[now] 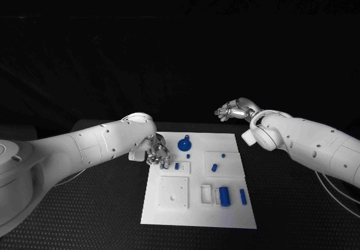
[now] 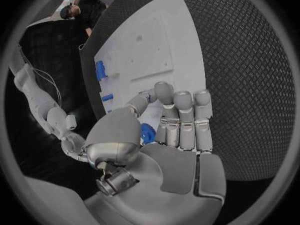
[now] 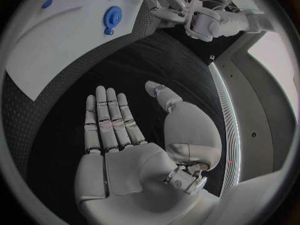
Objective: Assemble the parts on the task board
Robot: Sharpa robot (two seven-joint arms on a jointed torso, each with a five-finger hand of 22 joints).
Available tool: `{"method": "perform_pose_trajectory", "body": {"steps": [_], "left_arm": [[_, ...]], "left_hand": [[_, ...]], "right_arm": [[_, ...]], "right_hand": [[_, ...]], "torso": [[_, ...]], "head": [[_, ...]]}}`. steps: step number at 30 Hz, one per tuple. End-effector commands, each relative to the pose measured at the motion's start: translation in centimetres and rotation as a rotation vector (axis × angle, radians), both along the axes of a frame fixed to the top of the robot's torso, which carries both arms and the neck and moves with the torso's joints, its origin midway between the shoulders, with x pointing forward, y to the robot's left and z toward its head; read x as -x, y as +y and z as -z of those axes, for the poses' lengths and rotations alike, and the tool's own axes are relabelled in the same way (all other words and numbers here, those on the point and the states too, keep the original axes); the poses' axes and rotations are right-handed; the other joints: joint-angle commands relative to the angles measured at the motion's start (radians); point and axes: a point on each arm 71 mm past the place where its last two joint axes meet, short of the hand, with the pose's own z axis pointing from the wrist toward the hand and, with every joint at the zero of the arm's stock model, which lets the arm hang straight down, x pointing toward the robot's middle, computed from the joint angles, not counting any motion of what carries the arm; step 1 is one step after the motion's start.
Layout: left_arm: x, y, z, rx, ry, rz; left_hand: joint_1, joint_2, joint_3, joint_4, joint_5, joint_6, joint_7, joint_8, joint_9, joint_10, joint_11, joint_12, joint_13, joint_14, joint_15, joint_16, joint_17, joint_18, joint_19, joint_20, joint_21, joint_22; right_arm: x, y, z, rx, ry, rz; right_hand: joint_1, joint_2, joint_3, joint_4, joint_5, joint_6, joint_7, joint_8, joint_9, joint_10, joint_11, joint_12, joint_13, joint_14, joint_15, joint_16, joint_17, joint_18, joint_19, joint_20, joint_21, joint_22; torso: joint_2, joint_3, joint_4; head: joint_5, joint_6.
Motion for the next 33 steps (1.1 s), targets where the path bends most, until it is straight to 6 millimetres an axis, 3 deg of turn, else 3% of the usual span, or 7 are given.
{"method": "perform_pose_trajectory", "body": {"steps": [1,33], "left_arm": [[0.08,-0.29,0.23,0.004,-0.013,0.01],[0.28,-0.68,0.27,0.027,-0.013,0.016]], "left_hand": [[0.006,0.007,0.044,-0.037,0.008,0.041,-0.036,0.006,0.001,-0.001,-0.008,0.003,0.001,0.002,-0.007,0.006,0.001,0.013,-0.002,-0.064,0.005,0.02],[0.005,0.007,0.044,-0.038,0.009,0.04,-0.036,0.007,0.005,-0.002,-0.009,0.003,0.001,0.002,-0.007,0.006,0.002,0.013,-0.001,-0.064,0.005,0.02]], "right_arm": [[0.01,0.16,0.01,-0.002,0.0,-0.013],[-0.01,0.18,0.01,-0.001,0.001,-0.013]], "right_hand": [[0.002,0.009,0.001,-0.006,0.003,-0.007,0.022,0.002,-0.001,0.003,0.003,-0.007,-0.001,0.006,0.004,-0.006,0.001,0.013,0.001,0.004,-0.007,0.001],[0.001,0.009,0.001,-0.006,0.003,-0.007,0.022,0.003,-0.002,0.003,0.003,-0.007,-0.001,0.006,0.004,-0.007,0.002,0.014,0.002,0.004,-0.008,0.003]], "torso": [[0.0,-0.0004,-0.0005],[0.0,0.0,-0.0001]], "head": [[0.0,0.001],[-0.001,0.001]]}}
